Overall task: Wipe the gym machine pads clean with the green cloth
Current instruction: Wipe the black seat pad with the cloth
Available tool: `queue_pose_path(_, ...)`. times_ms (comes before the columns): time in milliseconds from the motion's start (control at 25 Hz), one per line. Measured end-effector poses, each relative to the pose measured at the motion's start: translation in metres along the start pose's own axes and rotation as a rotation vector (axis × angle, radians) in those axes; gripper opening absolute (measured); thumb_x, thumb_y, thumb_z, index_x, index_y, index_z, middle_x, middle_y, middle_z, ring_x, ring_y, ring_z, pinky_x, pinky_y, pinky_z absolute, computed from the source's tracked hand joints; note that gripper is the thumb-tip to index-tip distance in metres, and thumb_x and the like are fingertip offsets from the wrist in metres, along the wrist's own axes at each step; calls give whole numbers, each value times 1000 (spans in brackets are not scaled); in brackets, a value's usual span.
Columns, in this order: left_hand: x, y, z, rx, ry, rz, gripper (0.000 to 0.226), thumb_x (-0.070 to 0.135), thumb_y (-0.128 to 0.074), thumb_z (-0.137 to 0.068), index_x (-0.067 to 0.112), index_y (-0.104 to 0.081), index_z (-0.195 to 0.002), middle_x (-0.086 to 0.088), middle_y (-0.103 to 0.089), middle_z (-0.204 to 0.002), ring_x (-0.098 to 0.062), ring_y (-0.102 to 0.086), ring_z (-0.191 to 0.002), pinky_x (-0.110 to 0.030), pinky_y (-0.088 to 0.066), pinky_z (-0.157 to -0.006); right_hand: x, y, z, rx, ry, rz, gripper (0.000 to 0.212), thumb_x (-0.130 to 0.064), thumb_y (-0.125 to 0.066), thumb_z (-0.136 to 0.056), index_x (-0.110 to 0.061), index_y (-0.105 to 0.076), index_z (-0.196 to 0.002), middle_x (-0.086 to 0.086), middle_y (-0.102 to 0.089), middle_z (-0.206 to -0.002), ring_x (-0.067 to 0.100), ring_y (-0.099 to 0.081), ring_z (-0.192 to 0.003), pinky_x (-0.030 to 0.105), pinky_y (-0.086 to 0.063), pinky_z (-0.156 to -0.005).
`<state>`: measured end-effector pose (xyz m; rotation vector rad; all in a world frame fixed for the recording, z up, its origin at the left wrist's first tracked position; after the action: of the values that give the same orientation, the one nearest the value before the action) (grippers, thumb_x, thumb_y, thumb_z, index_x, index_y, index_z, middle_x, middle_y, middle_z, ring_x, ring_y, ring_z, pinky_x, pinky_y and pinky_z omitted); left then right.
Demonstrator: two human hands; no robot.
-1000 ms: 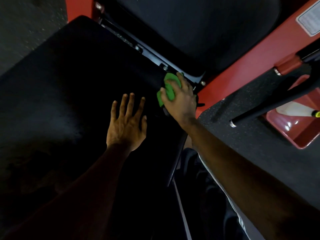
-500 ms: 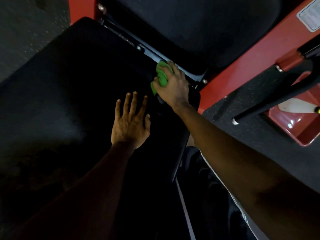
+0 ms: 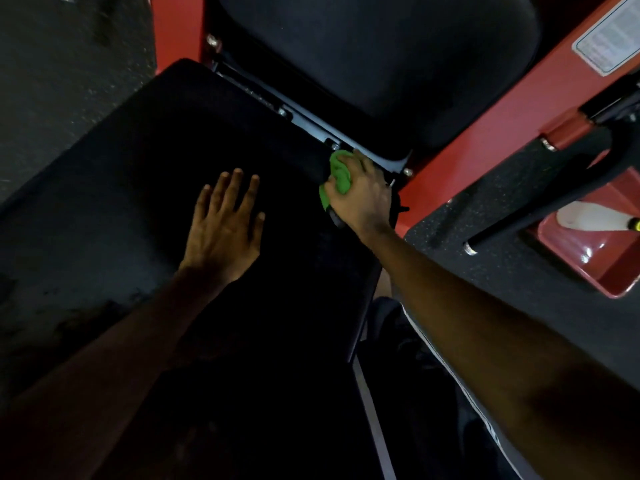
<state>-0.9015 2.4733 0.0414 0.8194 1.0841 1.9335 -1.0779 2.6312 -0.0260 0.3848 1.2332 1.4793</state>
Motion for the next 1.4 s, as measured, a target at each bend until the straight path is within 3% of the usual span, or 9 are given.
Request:
queue_pose_path(120, -49, 8, -4, 10, 32, -101, 66, 43, -26, -97, 14, -31, -155, -18, -26, -161, -35, -22, -150, -52, -13, -120, -27, -2, 0, 13, -186, -107, 57, -48, -54, -80, -29, -59, -133, -1, -51, -146, 31, -49, -127, 52, -47, -99)
queue_pose_path(280, -68, 6, -3, -30, 72, -139, 66, 47, -18, -98, 21, -17, -159, -13, -15, -165, -32, -11, -153, -54, -7, -121, -101, -20, 76, -57, 274, -162, 59, -45, -55, -80, -27, -60, -136, 1, -50, -150, 30, -49, -132, 50, -48, -100)
queue_pose_path(360, -66, 5, -5, -33, 70, -134, 67, 48, -14, -98, 23, -12, -160, -12, -12, -166, -30, -7, -154, -53, -5, -122, -105, -22, 85, -12, 372, -119, 61, -45, -56, -81, -24, -60, -138, 3, -50, -151, 31, -49, -135, 53, -48, -99)
queue_pose_path(600, -68, 4, -7, -62, 93, -136, 63, 46, -20, -101, 25, -8, -160, -8, -7, -167, -27, -3, -154, -52, -5, -123, -98, -28, 10, -209, -31, -25, 90, -84, -41, -83, -34, -25, -157, 7, -16, -167, 41, -13, -152, 70, -21, -113)
queue_pose_path(680, -68, 4, -6, -60, 100, -136, 64, 46, -21, -101, 25, -8, -160, -8, -8, -167, -27, -3, -154, -52, -4, -123, -110, -34, 26, -258, 14, -10, 86, -84, -44, -82, -37, -31, -154, 6, -9, -168, 42, -8, -152, 69, -23, -114)
queue_pose_path(800, -67, 7, -6, -62, 97, -130, 65, 46, -19, -100, 23, -10, -160, -9, -10, -167, -28, -5, -154, -52, -6, -123, -115, -24, 78, -155, 211, 15, 74, -75, -56, -81, -34, -51, -142, 5, -21, -165, 40, -19, -150, 64, -35, -110)
queue_pose_path(920, -67, 6, -7, -69, 99, -129, 65, 45, -24, -101, 23, -8, -160, -9, -8, -167, -27, -4, -154, -52, -5, -123, -107, -26, 84, -157, 320, 2, 72, -71, -60, -80, -33, -53, -140, 3, -27, -163, 36, -25, -149, 61, -38, -110)
queue_pose_path(1240, -69, 4, -7, -69, 83, -120, 66, 47, -22, -102, 24, -2, -160, -9, -2, -167, -27, 0, -154, -52, -4, -124, -62, -19, -19, -26, -213, -9, 66, -67, -56, -85, -26, -53, -138, 8, -36, -157, 39, -36, -140, 55, -40, -108)
queue_pose_path(1400, -69, 6, -7, -40, 96, -120, 66, 45, -28, -101, 23, -9, -160, -9, -8, -167, -28, -5, -154, -53, -6, -123, -112, -26, 44, -105, 203, -9, 59, -64, -56, -86, -28, -59, -132, 4, -38, -156, 35, -38, -139, 51, -42, -108)
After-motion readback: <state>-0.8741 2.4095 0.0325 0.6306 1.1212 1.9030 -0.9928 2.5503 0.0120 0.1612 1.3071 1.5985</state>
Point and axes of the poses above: each hand's wrist, its own z-axis away from the middle knuckle, its own y-axis out of the back of the hand, x = y × z, the point moved 8 cm from there along -z, towards the middle knuckle
